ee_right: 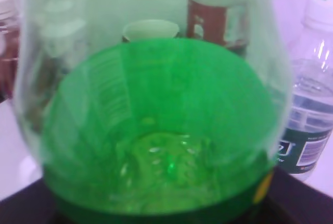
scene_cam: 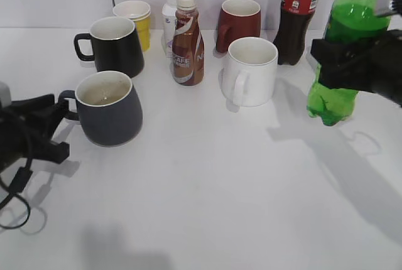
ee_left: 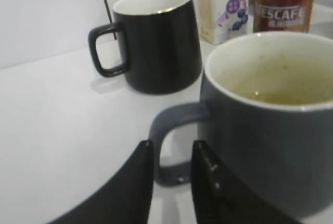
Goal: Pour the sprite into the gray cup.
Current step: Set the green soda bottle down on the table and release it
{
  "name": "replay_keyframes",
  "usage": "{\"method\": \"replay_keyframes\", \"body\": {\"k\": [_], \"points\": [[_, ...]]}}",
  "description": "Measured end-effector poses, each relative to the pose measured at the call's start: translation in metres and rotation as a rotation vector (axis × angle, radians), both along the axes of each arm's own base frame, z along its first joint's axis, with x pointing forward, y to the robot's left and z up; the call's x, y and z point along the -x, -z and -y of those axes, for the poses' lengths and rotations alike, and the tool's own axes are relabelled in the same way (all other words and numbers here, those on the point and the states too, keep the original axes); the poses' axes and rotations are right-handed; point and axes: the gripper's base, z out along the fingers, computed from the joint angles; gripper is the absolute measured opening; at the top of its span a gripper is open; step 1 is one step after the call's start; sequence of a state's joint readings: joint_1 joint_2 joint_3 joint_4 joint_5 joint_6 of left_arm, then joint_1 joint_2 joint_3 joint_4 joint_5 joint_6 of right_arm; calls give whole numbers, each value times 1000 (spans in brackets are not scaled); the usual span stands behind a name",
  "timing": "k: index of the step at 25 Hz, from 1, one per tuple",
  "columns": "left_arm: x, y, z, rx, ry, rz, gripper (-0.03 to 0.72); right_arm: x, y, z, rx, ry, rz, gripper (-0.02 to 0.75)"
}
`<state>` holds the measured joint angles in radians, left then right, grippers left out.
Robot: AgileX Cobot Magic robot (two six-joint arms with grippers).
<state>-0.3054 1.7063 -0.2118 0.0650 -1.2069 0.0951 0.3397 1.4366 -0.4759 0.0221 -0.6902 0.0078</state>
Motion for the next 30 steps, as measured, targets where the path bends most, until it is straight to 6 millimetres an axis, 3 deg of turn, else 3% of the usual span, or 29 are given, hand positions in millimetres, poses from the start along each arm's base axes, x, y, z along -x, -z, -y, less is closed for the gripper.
{"method": "replay_keyframes", "body": {"k": [9,19,24,30], "points": [[20,-8,-6,4,0,13,212,-18,36,-2,-13,42,6,420],[23,-9,-6,4,12,19,212,-5,47,4,-18,59,19,424],[24,-9,-4,0,36,20,218,-2,46,5,-19,62,54,585],[25,-12,-4,2,40,32,224,-2,41,6,-19,62,98,608]]}}
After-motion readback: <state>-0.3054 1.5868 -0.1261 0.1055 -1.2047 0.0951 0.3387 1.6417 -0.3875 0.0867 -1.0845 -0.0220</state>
